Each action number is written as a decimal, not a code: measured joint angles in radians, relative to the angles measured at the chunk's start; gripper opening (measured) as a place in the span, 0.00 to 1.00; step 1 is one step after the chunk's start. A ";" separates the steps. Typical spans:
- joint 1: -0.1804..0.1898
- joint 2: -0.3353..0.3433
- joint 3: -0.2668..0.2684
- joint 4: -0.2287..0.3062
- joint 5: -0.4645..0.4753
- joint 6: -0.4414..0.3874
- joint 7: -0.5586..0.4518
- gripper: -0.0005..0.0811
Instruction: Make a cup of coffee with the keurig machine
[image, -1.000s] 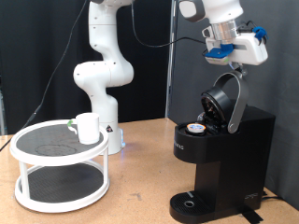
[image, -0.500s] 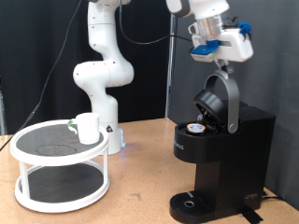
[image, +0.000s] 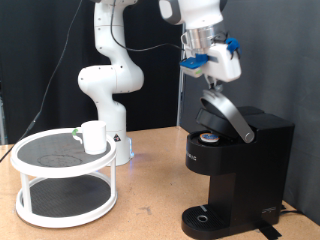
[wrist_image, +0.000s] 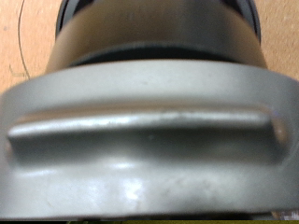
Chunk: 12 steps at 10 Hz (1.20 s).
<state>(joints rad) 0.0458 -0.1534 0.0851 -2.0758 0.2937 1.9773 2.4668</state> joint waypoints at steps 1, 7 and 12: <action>-0.007 0.007 -0.001 -0.006 -0.014 0.001 0.003 0.01; -0.038 0.028 -0.012 -0.094 -0.068 0.114 -0.039 0.01; -0.041 0.026 -0.013 -0.158 -0.072 0.227 -0.062 0.01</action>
<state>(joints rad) 0.0047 -0.1270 0.0722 -2.2340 0.2221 2.2038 2.4052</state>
